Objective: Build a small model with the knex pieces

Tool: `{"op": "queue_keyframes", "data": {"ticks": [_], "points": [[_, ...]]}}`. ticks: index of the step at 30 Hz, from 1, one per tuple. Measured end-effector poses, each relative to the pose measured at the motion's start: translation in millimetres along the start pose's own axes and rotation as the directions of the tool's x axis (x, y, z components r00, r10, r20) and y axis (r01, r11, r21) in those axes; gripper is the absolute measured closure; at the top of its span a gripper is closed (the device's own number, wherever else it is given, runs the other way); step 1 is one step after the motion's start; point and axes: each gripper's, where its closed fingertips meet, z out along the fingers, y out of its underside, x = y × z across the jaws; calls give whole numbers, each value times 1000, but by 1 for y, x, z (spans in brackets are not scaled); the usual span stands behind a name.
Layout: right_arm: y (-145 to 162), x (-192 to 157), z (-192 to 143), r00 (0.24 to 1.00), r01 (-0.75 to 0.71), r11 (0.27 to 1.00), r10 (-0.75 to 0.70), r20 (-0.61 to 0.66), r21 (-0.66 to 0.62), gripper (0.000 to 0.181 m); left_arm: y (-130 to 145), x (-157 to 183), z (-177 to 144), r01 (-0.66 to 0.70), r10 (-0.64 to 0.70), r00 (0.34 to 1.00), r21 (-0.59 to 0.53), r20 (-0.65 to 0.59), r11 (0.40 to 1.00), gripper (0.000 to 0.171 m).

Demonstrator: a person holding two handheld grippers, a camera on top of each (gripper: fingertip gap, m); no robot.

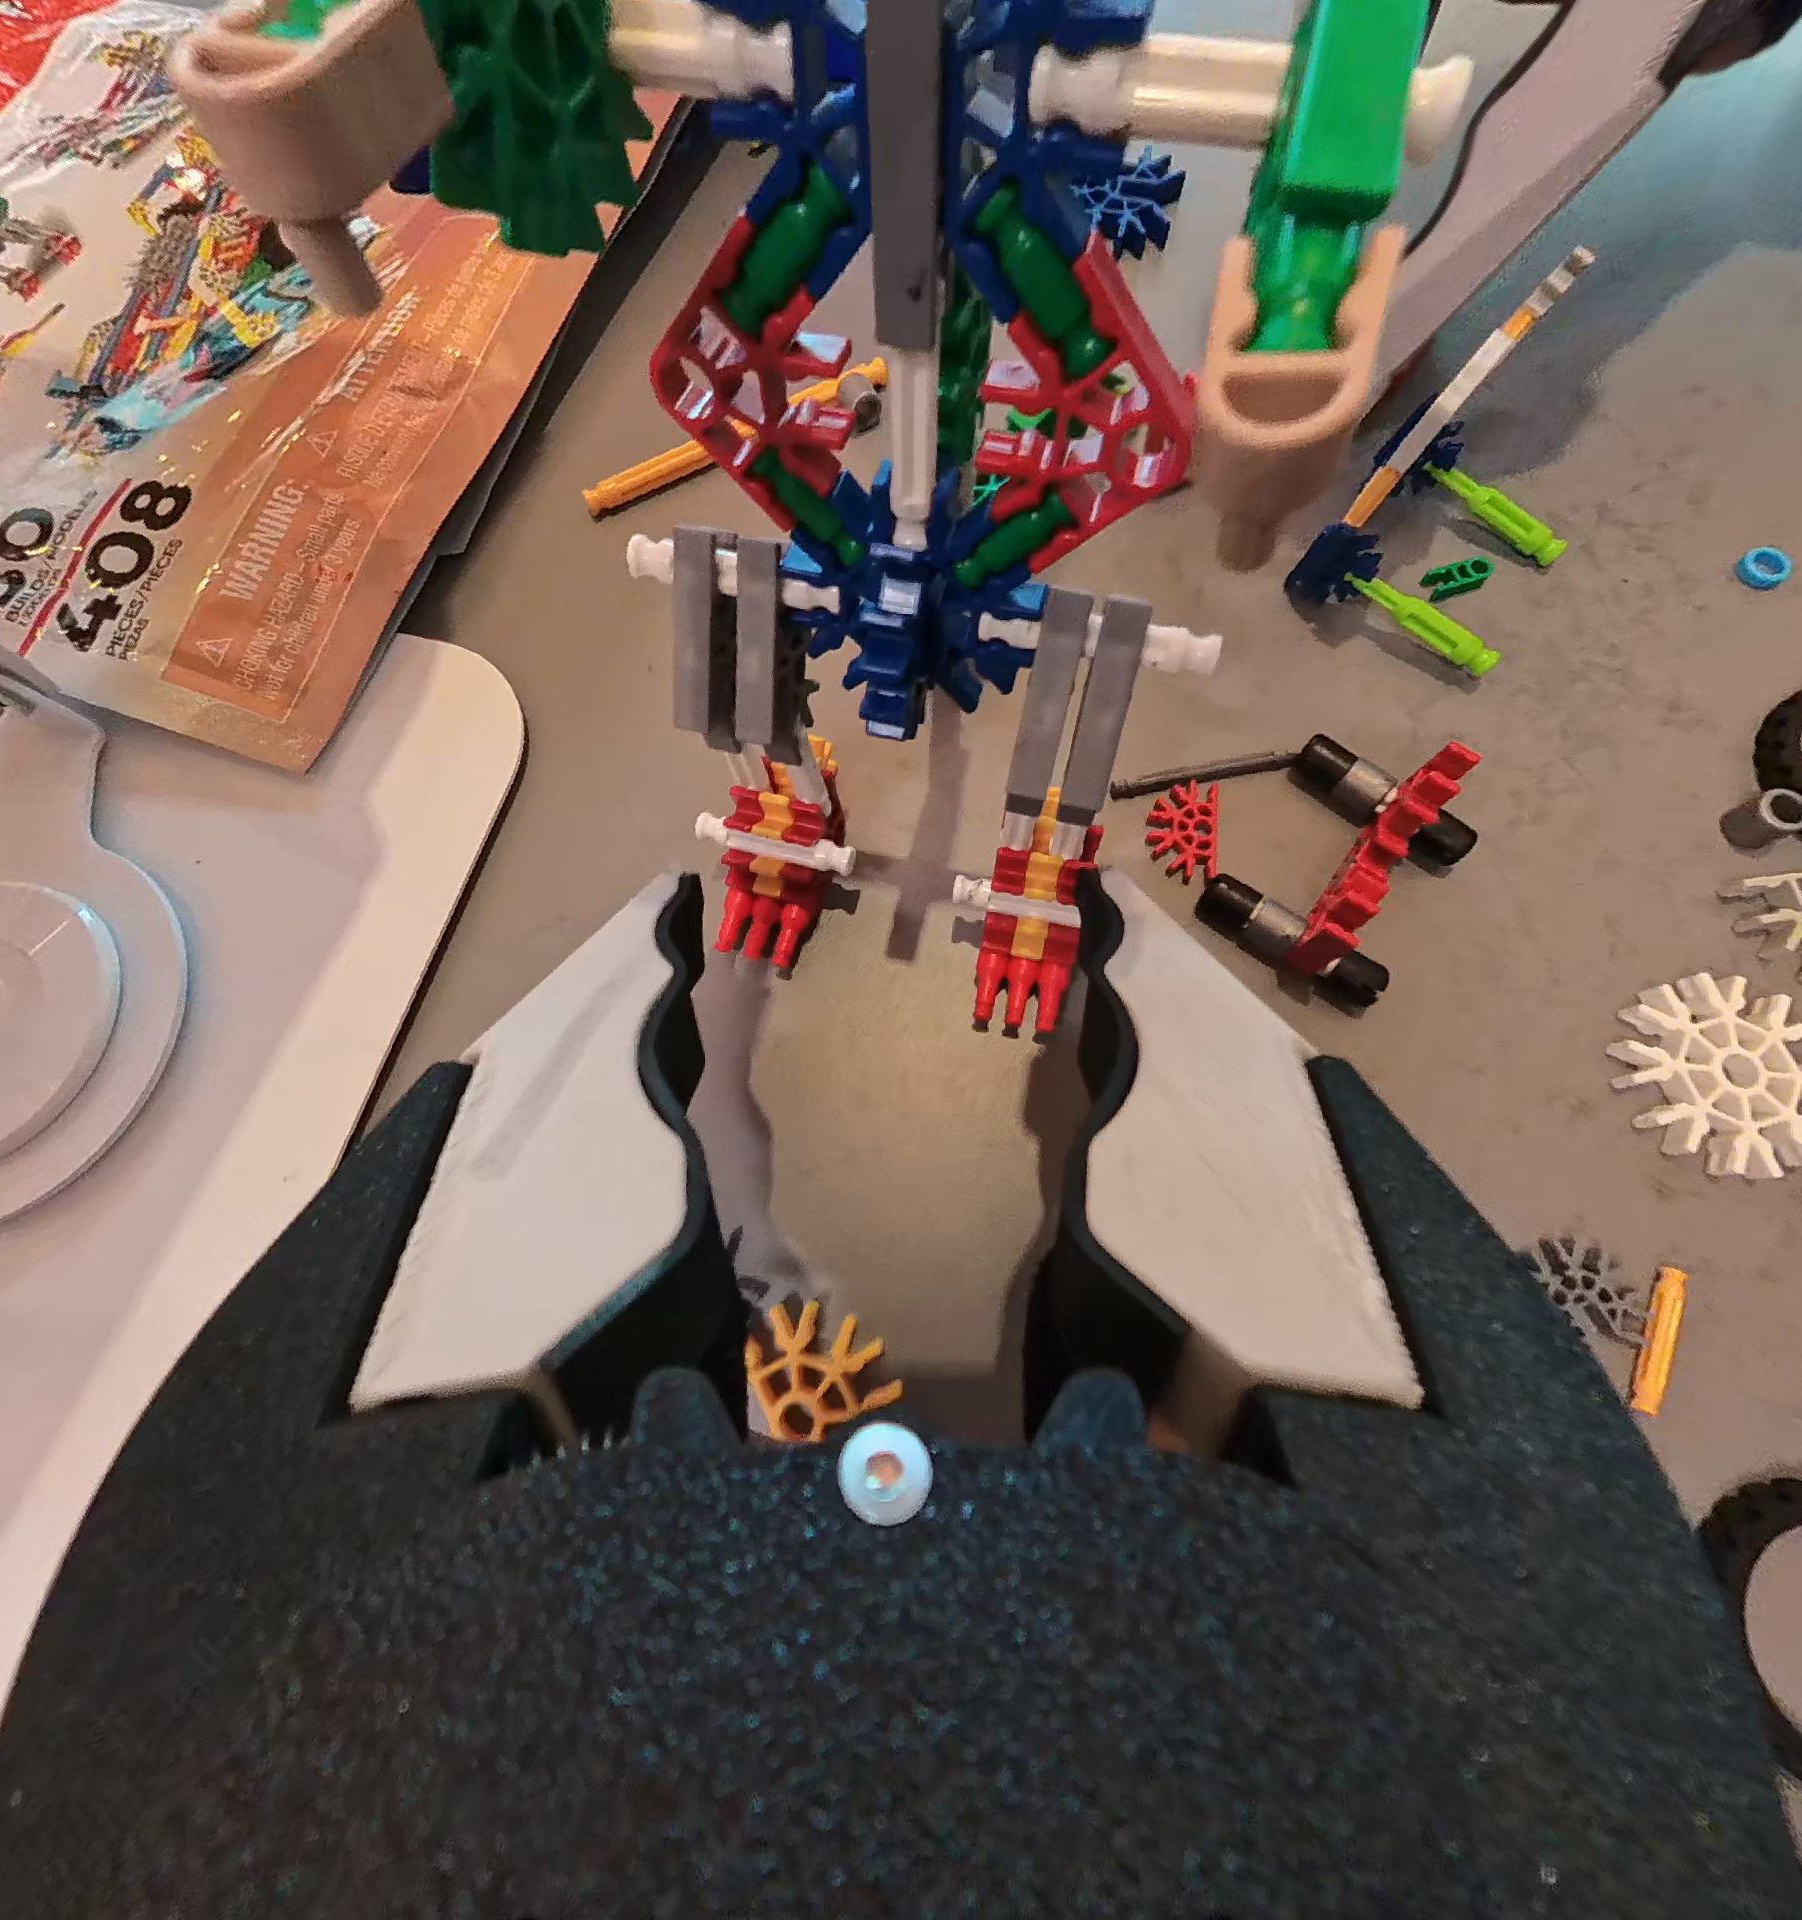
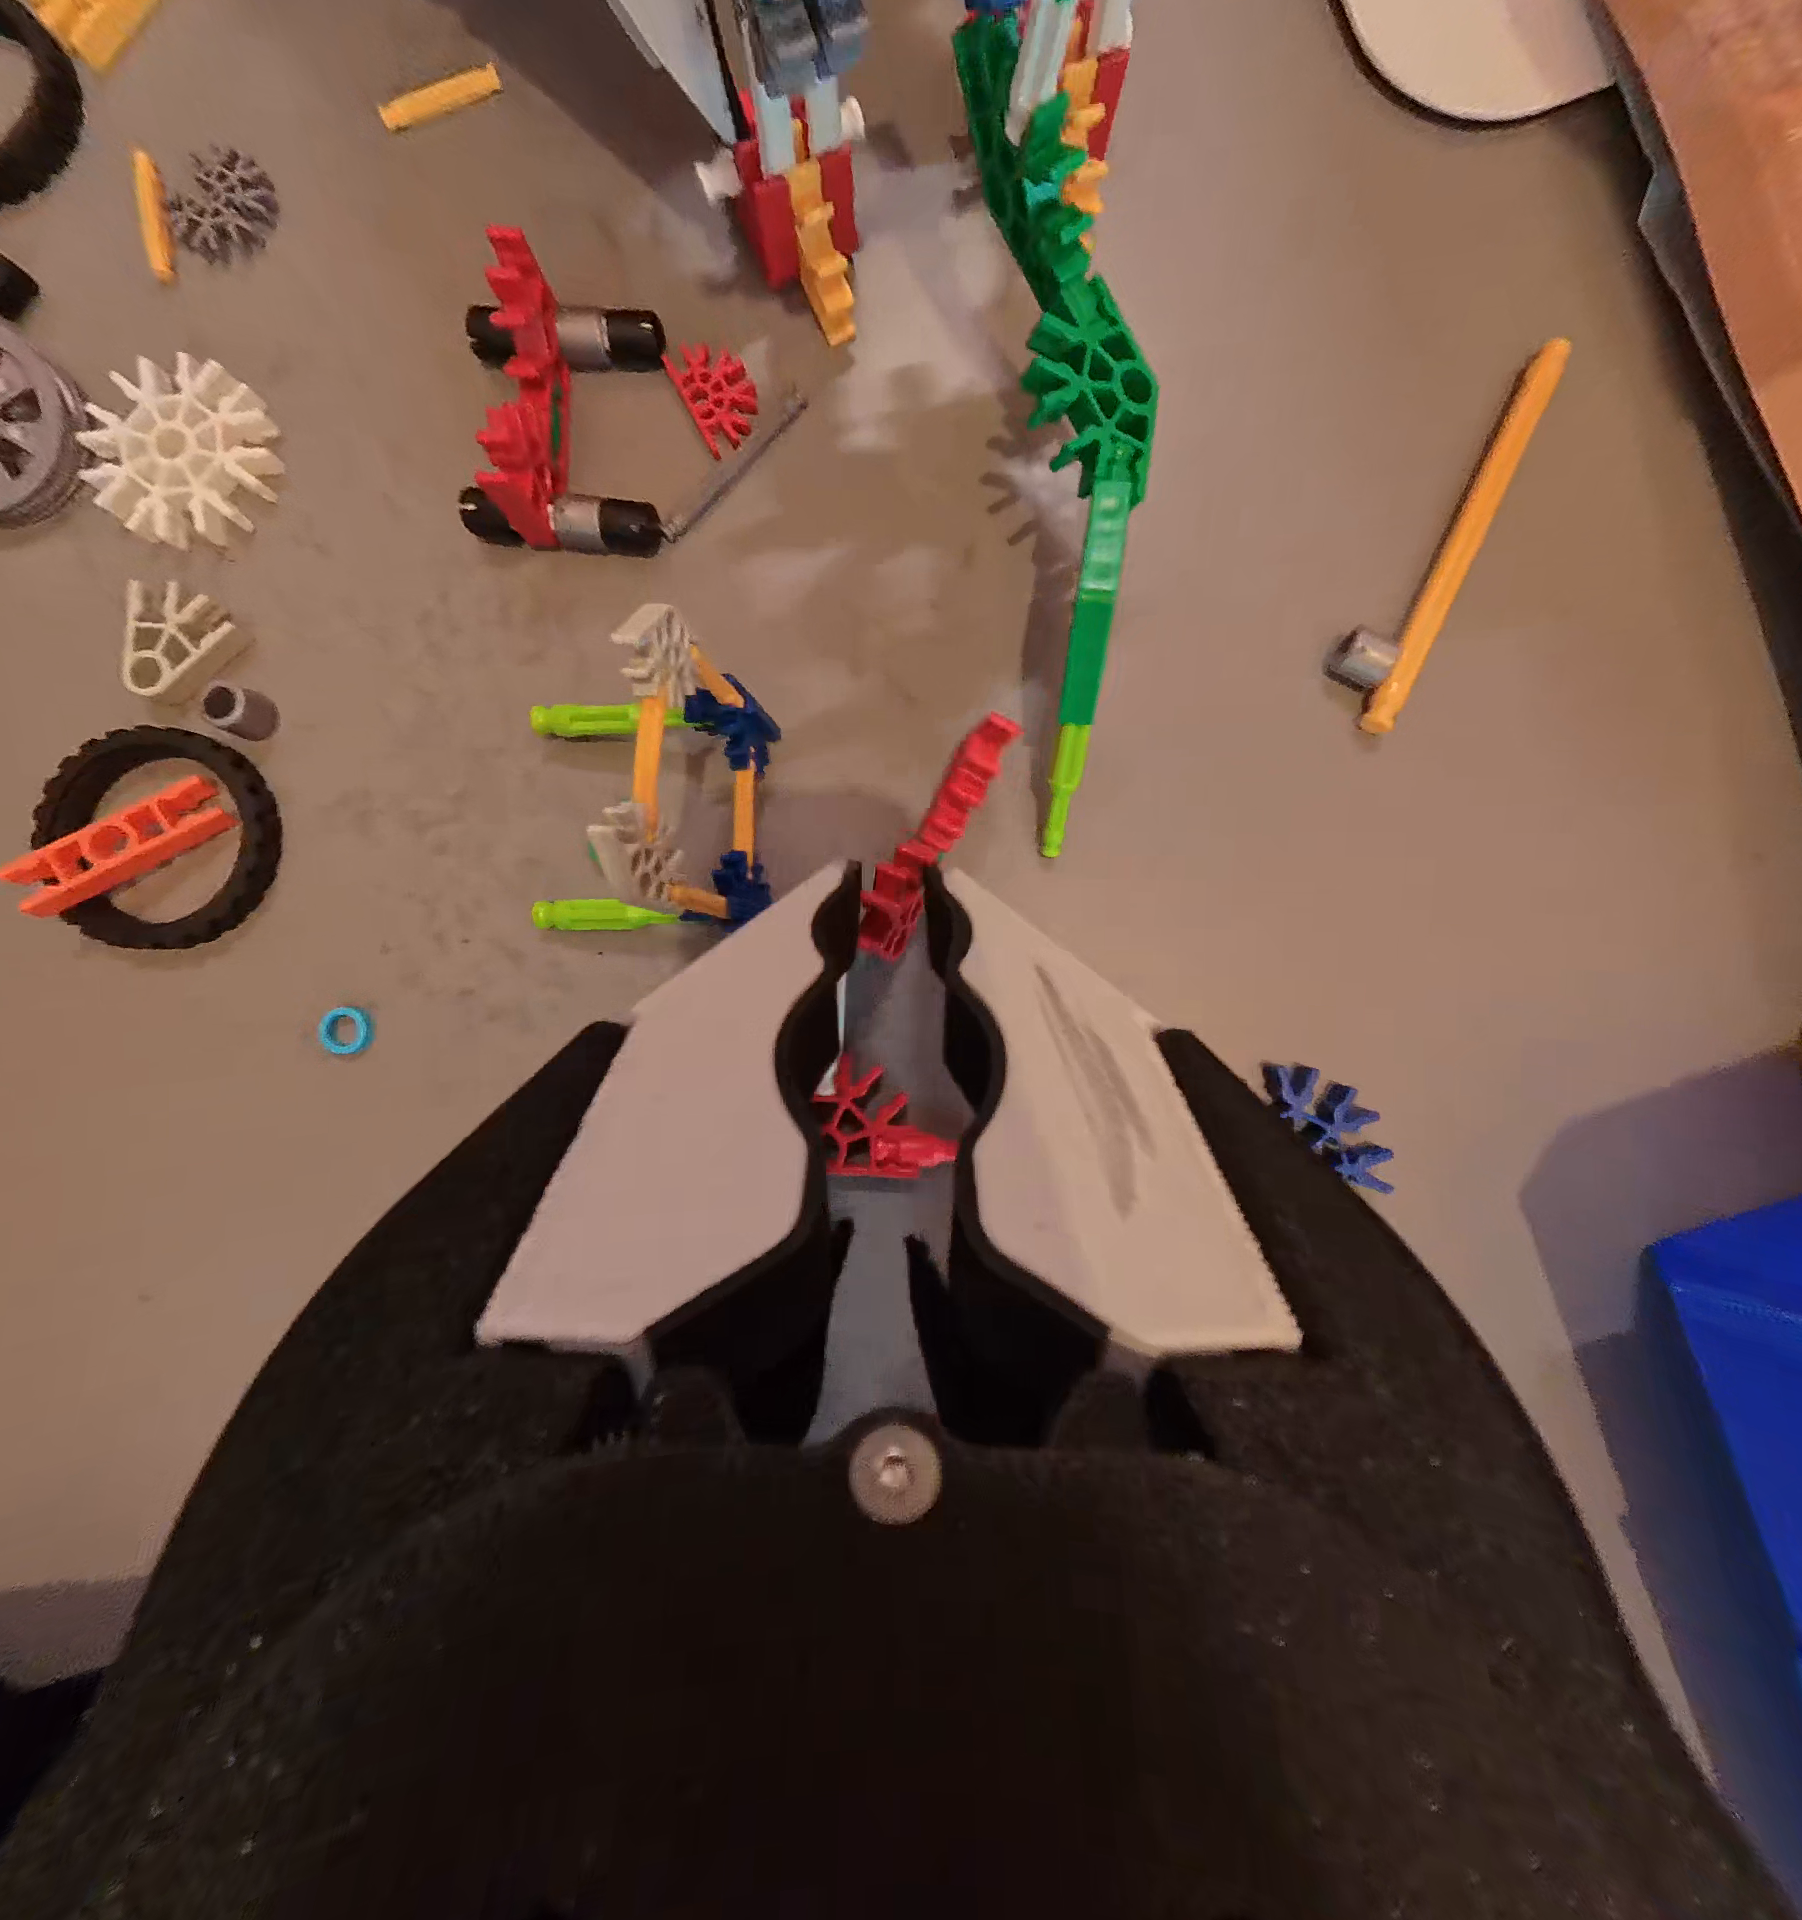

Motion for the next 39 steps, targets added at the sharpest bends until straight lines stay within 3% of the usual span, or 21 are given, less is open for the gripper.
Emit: {"op": "queue_keyframes", "data": {"ticks": [8,19,25,30,35,39], "points": [[-2,4,-4,1000,11,1000,-10,-20,29,176,-1,-5,-9,-1,1,1000,13,13,1000,100],[-24,5,-32,999,30,980,-23,-35,197,176,-10,-8,-30,-17,15,999,50,47,999,101],[-35,-2,-66,996,25,946,5,-92,323,176,-7,20,-49,-71,74,995,51,-68,996,112],[-18,-33,-76,993,11,961,22,-116,275,176,-3,54,-48,-162,165,970,31,-179,986,114],[17,-65,-55,996,-18,988,32,-88,156,176,-4,79,-43,-228,230,942,36,-243,973,116],[36,-70,-42,990,-26,997,36,-139,68,176,-9,96,-32,-260,265,928,56,-264,964,116]]}}
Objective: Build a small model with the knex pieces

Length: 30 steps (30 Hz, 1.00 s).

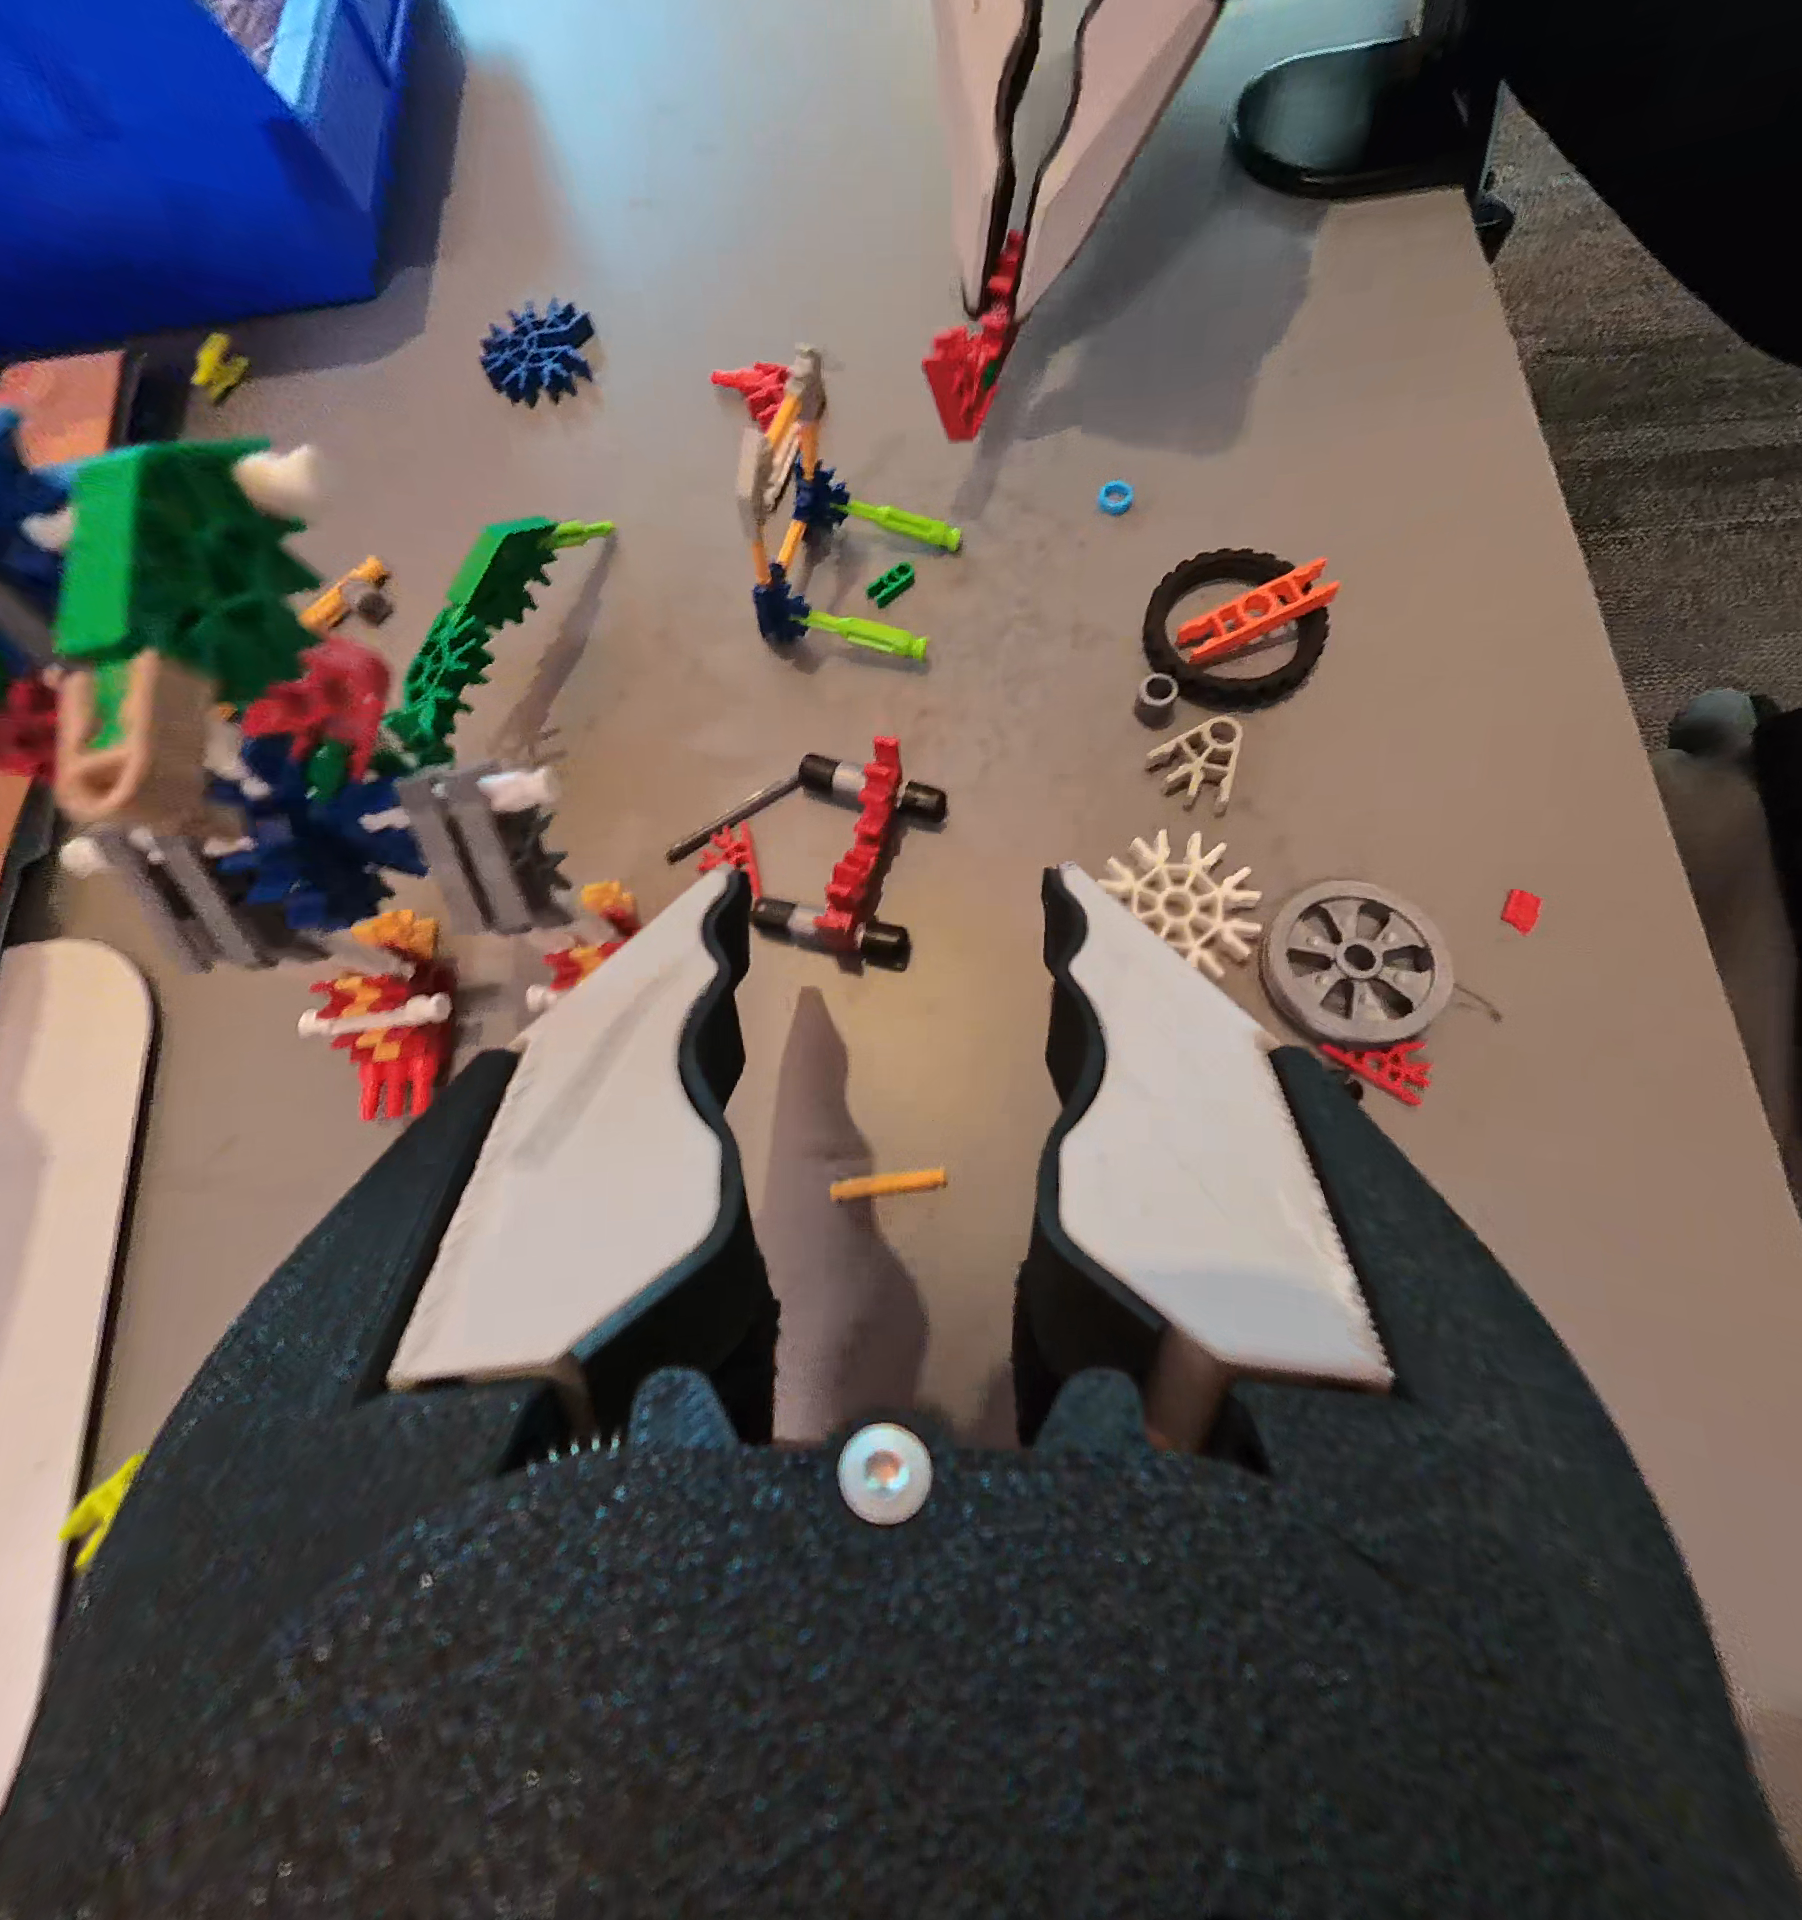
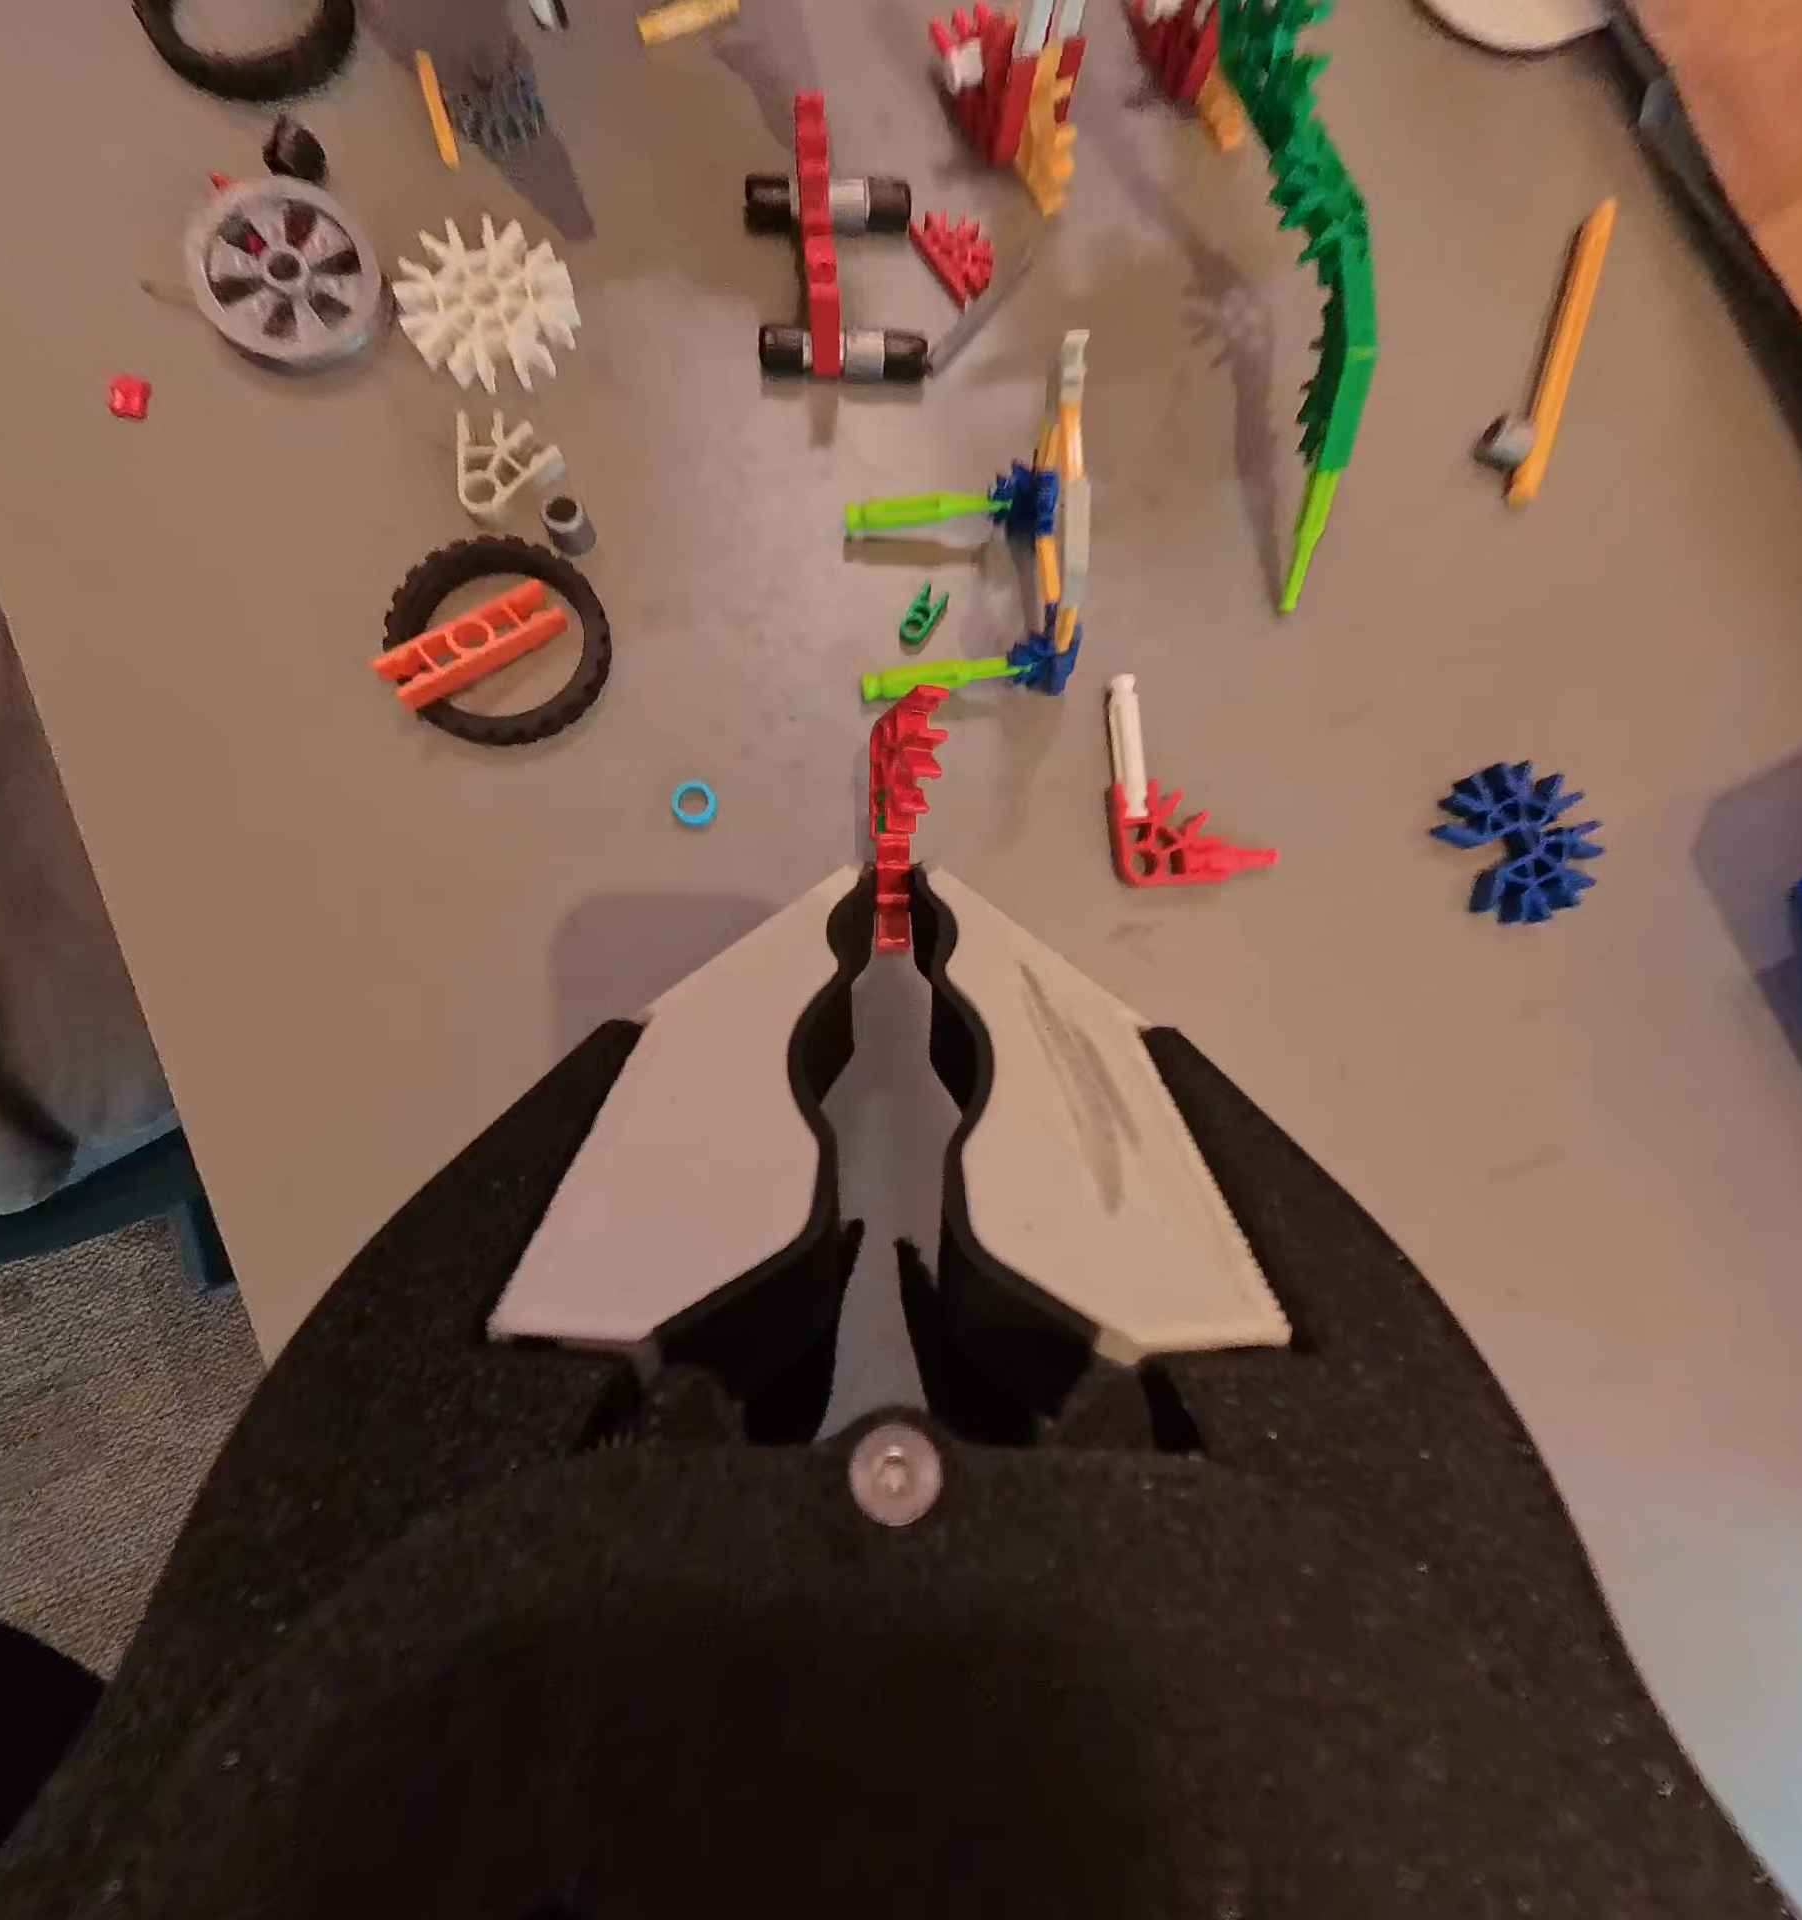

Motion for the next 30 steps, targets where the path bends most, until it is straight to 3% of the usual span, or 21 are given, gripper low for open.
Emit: {"op": "queue_keyframes", "data": {"ticks": [4,6,10,14,19,22,25,27,28,30], "points": [[-1,-8,6,998,-39,999,38,45,12,173,-7,8,16,-35,35,999,-3,-6,999,117],[0,-4,6,999,-31,1000,31,18,-3,159,-10,11,21,-47,47,999,1,-6,999,117],[-10,-2,0,1000,-5,1000,5,-1,16,159,-20,13,25,-51,51,999,33,8,998,117],[-29,19,2,995,-5,999,10,-102,48,141,-26,11,33,-57,55,998,42,39,998,117],[-30,26,14,994,-7,1000,5,-107,-12,141,-26,14,44,-46,46,998,16,38,999,121],[-37,32,18,990,-6,1000,10,-141,28,136,-29,12,50,-31,30,998,18,54,999,120],[-46,32,26,994,-10,998,17,-106,58,143,-30,5,55,-31,31,994,0,100,1000,122],[-45,32,37,998,-12,999,15,-65,42,157,-31,5,58,-25,25,994,3,103,1000,122],[-43,34,42,998,-10,999,12,-63,30,172,-32,6,59,-25,25,994,2,105,1000,122],[-45,40,44,997,-12,999,15,-80,40,179,-34,7,60,-30,29,993,10,111,999,121]]}}
